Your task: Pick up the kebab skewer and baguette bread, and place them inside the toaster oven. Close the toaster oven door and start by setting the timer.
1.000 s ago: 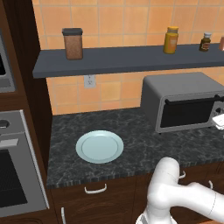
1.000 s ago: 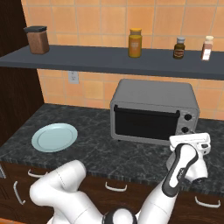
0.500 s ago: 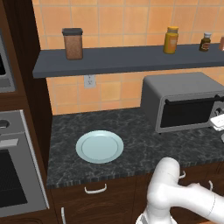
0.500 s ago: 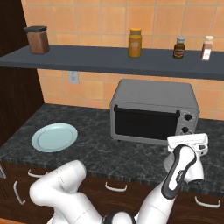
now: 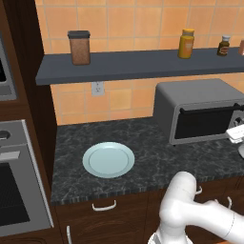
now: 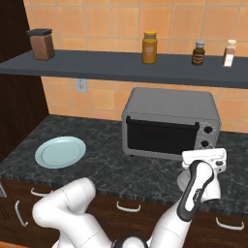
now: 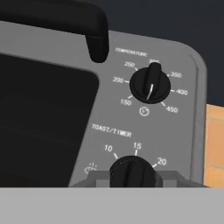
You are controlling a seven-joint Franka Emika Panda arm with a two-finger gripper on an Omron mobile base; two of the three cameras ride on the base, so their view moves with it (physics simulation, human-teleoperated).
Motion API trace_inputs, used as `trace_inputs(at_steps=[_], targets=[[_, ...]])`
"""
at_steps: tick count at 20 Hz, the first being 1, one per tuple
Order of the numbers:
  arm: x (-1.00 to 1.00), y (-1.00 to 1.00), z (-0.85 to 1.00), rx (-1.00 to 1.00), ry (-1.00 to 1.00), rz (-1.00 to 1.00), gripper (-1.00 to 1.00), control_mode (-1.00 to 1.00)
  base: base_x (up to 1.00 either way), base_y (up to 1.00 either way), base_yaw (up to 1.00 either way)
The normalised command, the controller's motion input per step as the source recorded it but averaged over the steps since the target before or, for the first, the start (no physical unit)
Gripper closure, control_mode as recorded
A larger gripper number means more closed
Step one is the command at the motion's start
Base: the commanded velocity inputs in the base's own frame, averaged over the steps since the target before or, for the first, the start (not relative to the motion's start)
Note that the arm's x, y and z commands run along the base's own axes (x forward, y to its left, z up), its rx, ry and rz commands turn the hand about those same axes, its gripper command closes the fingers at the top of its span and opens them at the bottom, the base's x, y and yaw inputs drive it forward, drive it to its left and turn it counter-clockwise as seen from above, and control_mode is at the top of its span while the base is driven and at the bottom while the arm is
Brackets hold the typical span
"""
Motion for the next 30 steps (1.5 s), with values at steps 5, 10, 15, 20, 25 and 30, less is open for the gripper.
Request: trace_inputs(at_steps=[5, 10, 15, 20, 25, 30], targets=[[-0.08, 0.44, 0.24, 0.00, 0.00, -0.08, 1.00, -1.00, 0.00, 0.00, 0.00], [-0.07, 0.42, 0.25, 0.00, 0.05, -0.09, 1.00, -1.00, 0.00, 0.00, 0.00], [0.00, 0.20, 0.23, 0.00, 0.02, -0.05, 1.00, -1.00, 0.00, 0.00, 0.00], [0.00, 0.17, 0.20, -0.05, 0.00, -0.02, 1.00, -1.00, 0.00, 0.00, 0.00], [0.03, 0.02, 0.21, -0.04, 0.00, 0.00, 1.00, -1.00, 0.00, 0.00, 0.00], [0.05, 0.01, 0.20, -0.02, 0.00, 0.00, 1.00, -1.00, 0.00, 0.00, 0.00]])
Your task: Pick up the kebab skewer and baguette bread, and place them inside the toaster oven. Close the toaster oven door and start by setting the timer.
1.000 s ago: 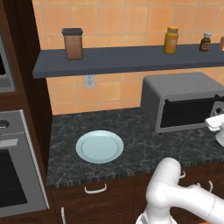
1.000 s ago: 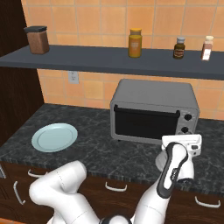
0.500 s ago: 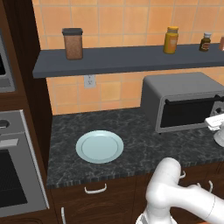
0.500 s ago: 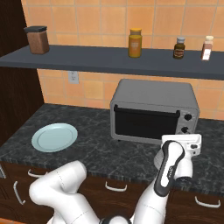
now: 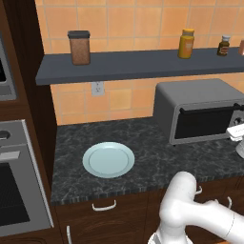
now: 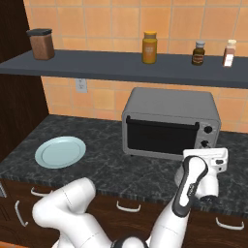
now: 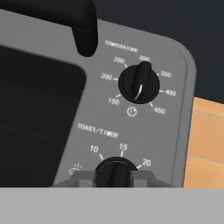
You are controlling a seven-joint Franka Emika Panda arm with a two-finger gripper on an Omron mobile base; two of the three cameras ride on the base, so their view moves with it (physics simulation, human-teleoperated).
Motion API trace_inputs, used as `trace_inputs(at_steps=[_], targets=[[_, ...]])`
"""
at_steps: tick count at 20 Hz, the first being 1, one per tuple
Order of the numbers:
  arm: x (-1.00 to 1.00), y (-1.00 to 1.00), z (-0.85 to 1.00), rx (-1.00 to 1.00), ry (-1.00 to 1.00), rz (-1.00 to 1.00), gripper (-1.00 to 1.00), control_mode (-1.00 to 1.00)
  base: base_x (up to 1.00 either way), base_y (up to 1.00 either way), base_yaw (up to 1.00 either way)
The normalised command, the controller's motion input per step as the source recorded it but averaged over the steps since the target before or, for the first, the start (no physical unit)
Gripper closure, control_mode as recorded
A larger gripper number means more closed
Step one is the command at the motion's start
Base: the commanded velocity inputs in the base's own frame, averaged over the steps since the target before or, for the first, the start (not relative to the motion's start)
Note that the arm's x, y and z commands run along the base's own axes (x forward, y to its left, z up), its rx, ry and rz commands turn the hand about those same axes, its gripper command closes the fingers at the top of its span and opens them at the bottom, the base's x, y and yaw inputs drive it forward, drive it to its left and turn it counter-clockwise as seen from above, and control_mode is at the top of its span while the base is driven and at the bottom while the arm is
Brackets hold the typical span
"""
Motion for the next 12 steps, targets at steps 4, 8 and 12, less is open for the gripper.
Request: trace_inputs(at_steps=[4, 8, 12], targets=[[0.08, 0.11, 0.12, -0.01, 0.00, 0.00, 1.00, -1.00, 0.00, 0.00, 0.00], [0.00, 0.11, 0.14, 0.00, 0.00, -0.06, 1.00, -1.00, 0.00, 0.00, 0.00], [0.00, 0.14, 0.17, 0.00, 0.00, -0.10, 1.00, -1.00, 0.00, 0.00, 0.00]])
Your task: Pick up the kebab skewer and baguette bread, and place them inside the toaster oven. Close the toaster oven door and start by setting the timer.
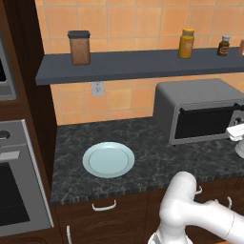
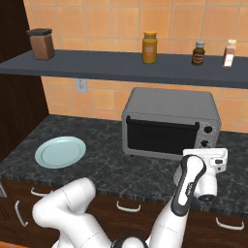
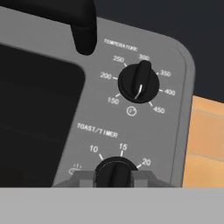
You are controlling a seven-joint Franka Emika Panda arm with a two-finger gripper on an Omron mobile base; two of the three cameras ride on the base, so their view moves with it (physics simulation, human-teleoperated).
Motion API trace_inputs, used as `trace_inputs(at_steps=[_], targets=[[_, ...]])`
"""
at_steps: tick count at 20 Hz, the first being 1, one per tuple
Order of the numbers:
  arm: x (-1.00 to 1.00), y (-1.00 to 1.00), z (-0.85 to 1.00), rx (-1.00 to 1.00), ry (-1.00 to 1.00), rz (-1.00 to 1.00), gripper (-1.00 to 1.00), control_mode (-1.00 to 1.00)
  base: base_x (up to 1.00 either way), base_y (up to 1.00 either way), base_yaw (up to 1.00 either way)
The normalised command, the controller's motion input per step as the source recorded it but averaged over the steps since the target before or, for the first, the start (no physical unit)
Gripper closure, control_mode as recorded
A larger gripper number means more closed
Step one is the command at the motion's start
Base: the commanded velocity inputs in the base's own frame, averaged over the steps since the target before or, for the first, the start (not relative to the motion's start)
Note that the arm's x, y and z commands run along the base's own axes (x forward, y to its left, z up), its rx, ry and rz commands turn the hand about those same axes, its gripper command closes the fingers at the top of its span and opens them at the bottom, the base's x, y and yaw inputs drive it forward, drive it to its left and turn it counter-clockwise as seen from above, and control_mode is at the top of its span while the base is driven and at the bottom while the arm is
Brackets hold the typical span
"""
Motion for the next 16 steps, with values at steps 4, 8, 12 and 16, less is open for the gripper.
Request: trace_inputs(at_steps=[4, 8, 12, 16], targets=[[0.00, 0.09, 0.21, 0.01, 0.06, -0.13, 1.00, -1.00, 0.00, 0.00, 0.00], [0.00, 0.08, 0.28, 0.09, 0.12, -0.12, 1.00, -1.00, 0.00, 0.00, 0.00], [0.00, 0.21, 0.25, 0.18, 0.09, -0.10, 1.00, -1.00, 0.00, 0.00, 0.00], [0.00, 0.32, 0.18, 0.26, 0.02, -0.05, 1.00, -1.00, 0.00, 0.00, 0.00]])
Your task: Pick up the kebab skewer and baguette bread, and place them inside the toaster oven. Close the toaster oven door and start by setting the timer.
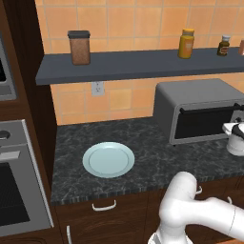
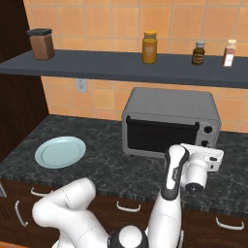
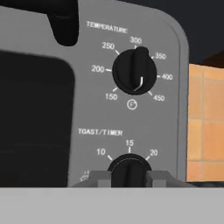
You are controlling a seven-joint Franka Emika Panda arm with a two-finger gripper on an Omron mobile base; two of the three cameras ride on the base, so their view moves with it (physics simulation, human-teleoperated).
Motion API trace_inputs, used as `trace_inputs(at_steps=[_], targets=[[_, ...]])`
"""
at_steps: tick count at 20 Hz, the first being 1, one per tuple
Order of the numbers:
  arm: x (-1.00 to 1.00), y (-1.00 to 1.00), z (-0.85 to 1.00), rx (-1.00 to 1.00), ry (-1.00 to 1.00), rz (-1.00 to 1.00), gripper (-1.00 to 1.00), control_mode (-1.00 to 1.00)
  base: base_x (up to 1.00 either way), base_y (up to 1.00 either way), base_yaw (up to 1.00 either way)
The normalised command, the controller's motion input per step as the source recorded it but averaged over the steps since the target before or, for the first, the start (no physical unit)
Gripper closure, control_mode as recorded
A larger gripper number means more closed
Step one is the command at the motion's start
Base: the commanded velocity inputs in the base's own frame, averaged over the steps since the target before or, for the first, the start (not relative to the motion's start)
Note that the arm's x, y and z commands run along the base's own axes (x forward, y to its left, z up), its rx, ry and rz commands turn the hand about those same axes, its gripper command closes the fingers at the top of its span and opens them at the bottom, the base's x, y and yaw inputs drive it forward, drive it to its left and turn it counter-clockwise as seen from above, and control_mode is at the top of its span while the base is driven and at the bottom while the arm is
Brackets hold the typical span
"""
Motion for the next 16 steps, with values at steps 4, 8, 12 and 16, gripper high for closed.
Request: trace_inputs(at_steps=[4, 8, 12, 16], targets=[[0.00, 0.28, 0.27, 0.29, 0.00, 0.00, 1.00, -1.00, 0.00, 0.00, 0.00], [0.01, 0.22, 0.33, 0.26, 0.00, 0.00, 1.00, -1.00, 0.00, 0.00, 0.00], [0.00, 0.17, 0.35, 0.23, -0.01, 0.00, 1.00, -1.00, 0.00, 0.00, 0.00], [0.00, 0.11, 0.33, 0.16, -0.01, 0.01, 1.00, -1.00, 0.00, 0.00, 0.00]])
